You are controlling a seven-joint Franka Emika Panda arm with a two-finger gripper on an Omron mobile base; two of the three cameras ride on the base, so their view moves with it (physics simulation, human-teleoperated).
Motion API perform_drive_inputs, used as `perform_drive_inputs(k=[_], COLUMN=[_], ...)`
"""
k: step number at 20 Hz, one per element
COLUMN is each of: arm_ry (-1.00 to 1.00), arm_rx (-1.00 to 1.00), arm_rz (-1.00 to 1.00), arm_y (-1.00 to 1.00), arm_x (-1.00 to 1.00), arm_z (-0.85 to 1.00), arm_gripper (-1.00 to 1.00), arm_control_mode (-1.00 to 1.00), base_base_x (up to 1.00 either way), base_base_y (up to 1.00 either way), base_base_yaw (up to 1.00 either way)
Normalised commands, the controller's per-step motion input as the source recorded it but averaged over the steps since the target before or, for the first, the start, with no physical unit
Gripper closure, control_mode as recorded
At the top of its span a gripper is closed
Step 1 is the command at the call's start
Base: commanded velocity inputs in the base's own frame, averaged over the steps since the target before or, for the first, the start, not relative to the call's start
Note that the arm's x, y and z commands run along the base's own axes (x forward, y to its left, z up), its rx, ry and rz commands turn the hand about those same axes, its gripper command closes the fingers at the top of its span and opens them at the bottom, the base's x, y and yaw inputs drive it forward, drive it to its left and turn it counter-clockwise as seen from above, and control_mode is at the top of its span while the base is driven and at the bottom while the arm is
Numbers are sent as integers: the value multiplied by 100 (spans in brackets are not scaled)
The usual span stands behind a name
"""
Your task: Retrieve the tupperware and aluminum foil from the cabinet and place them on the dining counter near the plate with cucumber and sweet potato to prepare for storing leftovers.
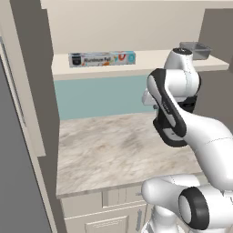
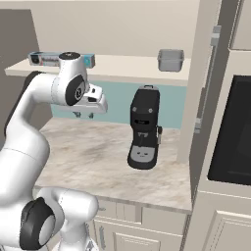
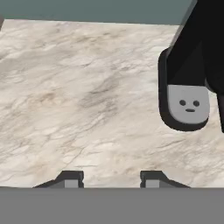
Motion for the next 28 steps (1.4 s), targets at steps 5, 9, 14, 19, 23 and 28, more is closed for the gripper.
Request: perform_drive_inputs(k=[5,9,14,19,23,28], arm_ry=[-13,-35,-33,-13,-1,0], arm_rx=[0,2,5,4,3,6], arm_rz=[7,17,14,14,11,9], arm_y=[9,3,0,0,0,0], arm_x=[0,0,0,4,14,32], arm_z=[6,28,52,70,79,53], arm_gripper=[-100,-100,-100,-100,-100,-100], arm_control_mode=[-100,-100,-100,-100,-100,-100], base_base_x=[0,0,0,0,0,0], base_base_y=[0,0,0,0,0,0], base_base_yaw=[0,0,0,0,0,0])
